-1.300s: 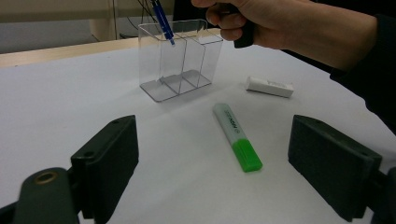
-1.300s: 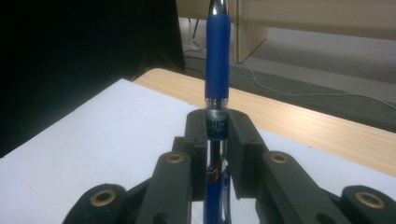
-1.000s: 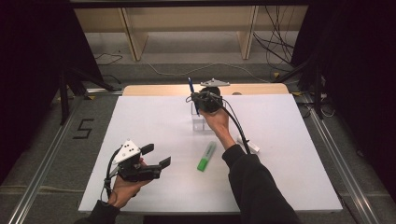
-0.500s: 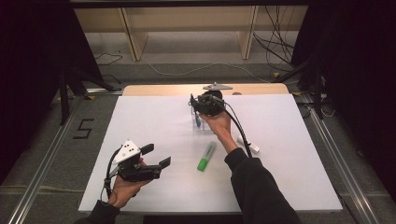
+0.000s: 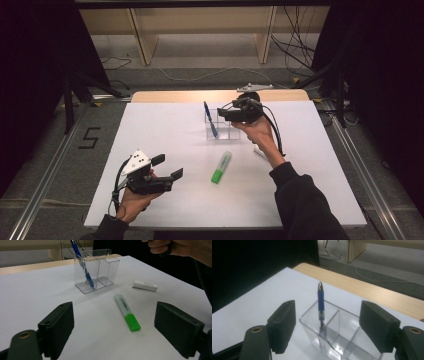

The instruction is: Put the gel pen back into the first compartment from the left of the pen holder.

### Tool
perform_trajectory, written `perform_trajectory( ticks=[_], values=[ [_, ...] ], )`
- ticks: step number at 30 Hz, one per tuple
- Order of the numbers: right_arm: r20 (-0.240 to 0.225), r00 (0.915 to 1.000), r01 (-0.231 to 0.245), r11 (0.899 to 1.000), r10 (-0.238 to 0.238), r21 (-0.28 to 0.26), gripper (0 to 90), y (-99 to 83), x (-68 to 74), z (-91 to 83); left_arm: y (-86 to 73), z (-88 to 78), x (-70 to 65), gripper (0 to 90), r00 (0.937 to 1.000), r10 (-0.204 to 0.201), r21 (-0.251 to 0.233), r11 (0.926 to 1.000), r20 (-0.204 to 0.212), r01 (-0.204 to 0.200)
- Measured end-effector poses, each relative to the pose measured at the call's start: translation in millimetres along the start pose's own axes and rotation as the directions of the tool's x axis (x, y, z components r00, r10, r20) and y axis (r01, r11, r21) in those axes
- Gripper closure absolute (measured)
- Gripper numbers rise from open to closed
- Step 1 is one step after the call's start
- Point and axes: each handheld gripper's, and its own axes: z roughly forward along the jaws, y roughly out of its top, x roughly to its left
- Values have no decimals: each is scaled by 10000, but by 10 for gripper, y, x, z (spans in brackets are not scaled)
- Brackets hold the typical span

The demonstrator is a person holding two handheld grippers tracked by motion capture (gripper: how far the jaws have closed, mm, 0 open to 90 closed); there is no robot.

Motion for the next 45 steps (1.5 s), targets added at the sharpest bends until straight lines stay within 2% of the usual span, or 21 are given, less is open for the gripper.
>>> perform_trajectory(
  ticks=[9, 12, 27, 34, 38, 45],
  values=[
    [-26, 9985, 544, 9973, -543, 495, 292, -106, -51, -260, -2, 1, 3, 158, 10000, -14, -10, 10000, -12, 14],
    [-55, 9985, 556, 9966, -553, 605, 290, -149, -63, -303, -2, 0, 2, 158, 10000, 15, -10, 10000, -1, -15],
    [-256, 9978, 635, 9954, -619, 712, 278, -326, 13, -388, -5, 10, 0, 158, 10000, 22, 9, 10000, -40, -22],
    [-274, 9972, 718, 9946, -700, 745, 272, -441, 24, -463, -9, 26, -3, 157, 9999, -104, 66, 9999, -51, 104],
    [-300, 9969, 747, 9942, -725, 769, 271, -522, 41, -506, -18, 49, 2, 157, 10000, -57, 301, 9995, -52, 58],
    [-388, 9961, 822, 9941, -796, 700, 268, -638, 74, -584, -22, 67, -7, 157, 9999, -122, 376, 9992, -84, 125]
  ],
)
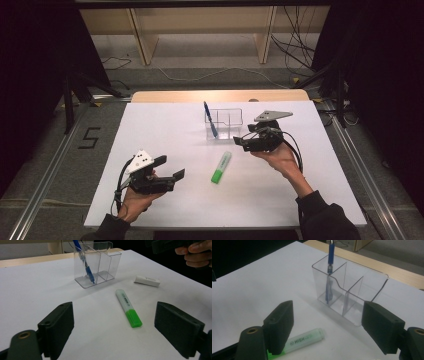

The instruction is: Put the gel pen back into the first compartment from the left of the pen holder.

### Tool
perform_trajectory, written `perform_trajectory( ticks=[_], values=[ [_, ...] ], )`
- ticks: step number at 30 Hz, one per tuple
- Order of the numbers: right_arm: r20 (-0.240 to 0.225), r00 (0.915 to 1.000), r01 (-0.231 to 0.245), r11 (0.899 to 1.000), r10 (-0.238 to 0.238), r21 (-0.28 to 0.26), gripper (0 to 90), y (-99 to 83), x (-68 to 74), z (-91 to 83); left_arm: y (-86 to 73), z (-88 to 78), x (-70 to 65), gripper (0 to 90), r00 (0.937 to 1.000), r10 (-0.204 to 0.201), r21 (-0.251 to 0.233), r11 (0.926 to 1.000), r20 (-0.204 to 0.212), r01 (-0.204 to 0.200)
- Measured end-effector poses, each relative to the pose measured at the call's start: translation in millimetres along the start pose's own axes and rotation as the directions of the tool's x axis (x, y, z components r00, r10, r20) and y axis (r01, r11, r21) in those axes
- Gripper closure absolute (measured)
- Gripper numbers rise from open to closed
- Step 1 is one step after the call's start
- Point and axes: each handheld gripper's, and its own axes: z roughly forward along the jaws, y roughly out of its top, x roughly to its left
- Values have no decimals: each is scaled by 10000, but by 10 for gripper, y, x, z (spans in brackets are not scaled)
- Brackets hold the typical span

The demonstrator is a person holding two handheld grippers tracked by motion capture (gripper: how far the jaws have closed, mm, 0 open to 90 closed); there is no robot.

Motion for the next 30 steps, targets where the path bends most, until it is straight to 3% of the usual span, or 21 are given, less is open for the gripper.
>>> perform_trajectory(
  ticks=[11, 17, 23, 30],
  values=[
    [-70, 9999, 135, 9999, -135, -27, 265, -94, 48, -59, 22, 35, 3, 157, 9997, -230, 179, 9996, -44, 231],
    [-40, 9999, 121, 9999, -121, 11, 263, -162, 31, -106, 75, 117, -22, 157, 9993, -329, 668, 9972, -190, 341],
    [29, 10000, -43, 10000, 43, -41, 263, -238, -3, -183, 140, 202, -47, 157, 9985, -495, 1170, 9918, -214, 517],
    [102, 9999, -33, 9999, 34, -106, 262, -319, 6, -262, 221, 410, -144, 157, 9994, -279, 2116, 9768, -211, 317]
  ],
)
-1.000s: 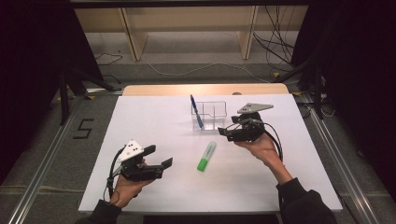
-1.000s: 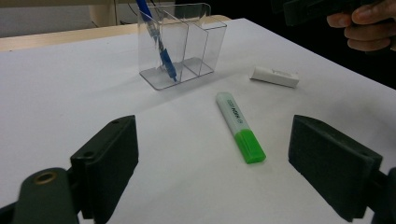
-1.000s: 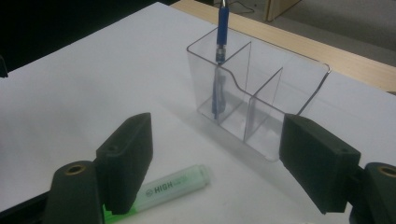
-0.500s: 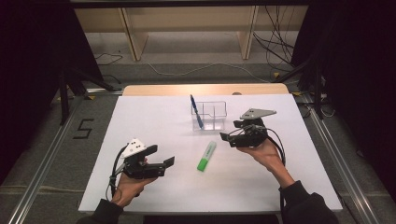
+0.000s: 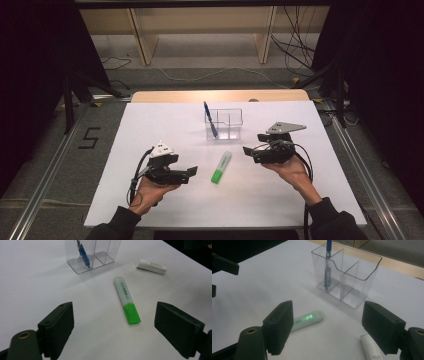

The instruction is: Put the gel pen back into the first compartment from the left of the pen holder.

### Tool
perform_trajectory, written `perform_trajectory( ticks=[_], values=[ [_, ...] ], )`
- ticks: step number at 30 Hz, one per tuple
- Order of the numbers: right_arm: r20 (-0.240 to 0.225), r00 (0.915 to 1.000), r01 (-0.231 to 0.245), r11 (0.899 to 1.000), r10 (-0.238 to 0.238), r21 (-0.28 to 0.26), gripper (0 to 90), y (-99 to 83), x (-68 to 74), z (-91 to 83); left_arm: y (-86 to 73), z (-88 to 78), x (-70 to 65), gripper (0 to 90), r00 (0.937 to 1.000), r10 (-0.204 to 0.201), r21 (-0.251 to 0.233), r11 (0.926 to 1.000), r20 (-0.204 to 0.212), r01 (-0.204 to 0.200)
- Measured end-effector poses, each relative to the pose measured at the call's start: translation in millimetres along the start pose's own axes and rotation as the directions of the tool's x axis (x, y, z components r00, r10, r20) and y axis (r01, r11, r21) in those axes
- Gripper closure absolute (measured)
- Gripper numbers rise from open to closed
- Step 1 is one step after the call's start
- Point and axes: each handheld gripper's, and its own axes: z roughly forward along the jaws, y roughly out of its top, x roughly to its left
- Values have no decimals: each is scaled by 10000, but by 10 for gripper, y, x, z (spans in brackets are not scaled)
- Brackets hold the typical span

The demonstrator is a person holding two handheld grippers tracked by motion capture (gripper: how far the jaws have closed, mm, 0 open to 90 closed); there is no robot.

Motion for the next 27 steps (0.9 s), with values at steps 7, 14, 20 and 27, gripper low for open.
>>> perform_trajectory(
  ticks=[7, 14, 20, 27],
  values=[
    [26, 10000, -64, 9999, 64, -109, 255, -71, 13, -54, 43, 130, -68, 157, 9999, 125, 591, 9982, 52, -128],
    [-37, 10000, -77, 9998, 76, -163, 220, -128, 17, -80, 73, 248, -121, 157, 9995, 298, 1159, 9928, 98, -307],
    [-16, 9998, -187, 9997, 186, -160, 211, -174, 24, -116, 124, 365, -189, 157, 9993, 381, 1469, 9884, 59, -385],
    [28, 9999, -161, 9997, 162, -161, 211, -219, 34, -134, 168, 438, -224, 157, 9990, 455, 1789, 9828, 30, -453]
  ],
)
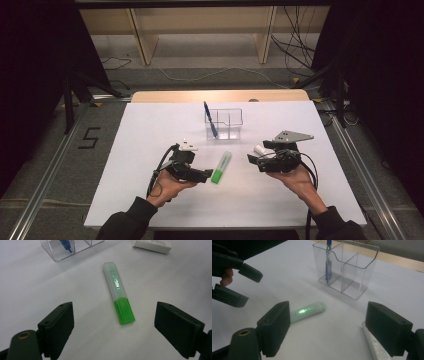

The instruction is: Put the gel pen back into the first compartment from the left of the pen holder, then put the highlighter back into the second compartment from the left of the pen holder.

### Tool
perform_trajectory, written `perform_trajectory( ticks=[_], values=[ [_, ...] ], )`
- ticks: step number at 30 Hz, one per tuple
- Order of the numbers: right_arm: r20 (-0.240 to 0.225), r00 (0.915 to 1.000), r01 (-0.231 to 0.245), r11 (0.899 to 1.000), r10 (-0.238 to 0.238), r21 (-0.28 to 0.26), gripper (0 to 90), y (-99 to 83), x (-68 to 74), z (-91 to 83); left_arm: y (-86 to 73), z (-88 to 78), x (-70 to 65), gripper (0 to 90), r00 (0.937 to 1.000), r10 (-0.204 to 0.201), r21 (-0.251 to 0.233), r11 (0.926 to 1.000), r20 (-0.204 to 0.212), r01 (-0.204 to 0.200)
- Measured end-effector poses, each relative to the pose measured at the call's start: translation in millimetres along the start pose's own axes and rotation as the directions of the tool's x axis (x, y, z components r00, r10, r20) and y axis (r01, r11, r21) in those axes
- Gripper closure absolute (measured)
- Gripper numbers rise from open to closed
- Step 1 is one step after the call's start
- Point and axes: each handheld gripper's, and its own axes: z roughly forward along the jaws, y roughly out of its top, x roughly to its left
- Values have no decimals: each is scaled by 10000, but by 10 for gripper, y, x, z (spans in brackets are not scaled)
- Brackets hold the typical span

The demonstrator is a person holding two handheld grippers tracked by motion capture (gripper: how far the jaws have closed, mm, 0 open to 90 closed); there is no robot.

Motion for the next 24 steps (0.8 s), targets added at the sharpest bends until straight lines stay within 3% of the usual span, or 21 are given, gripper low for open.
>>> perform_trajectory(
  ticks=[18, 24],
  values=[
    [101, 9999, -36, 9999, 34, 124, 211, -53, -13, -20, 121, 197, -78, 158, 9998, 202, 689, 9974, 2, -202],
    [95, 10000, 18, 9999, -19, 103, 212, -48, -29, -17, 174, 292, -69, 164, 9999, 168, 1263, 9918, 34, -171]
  ],
)
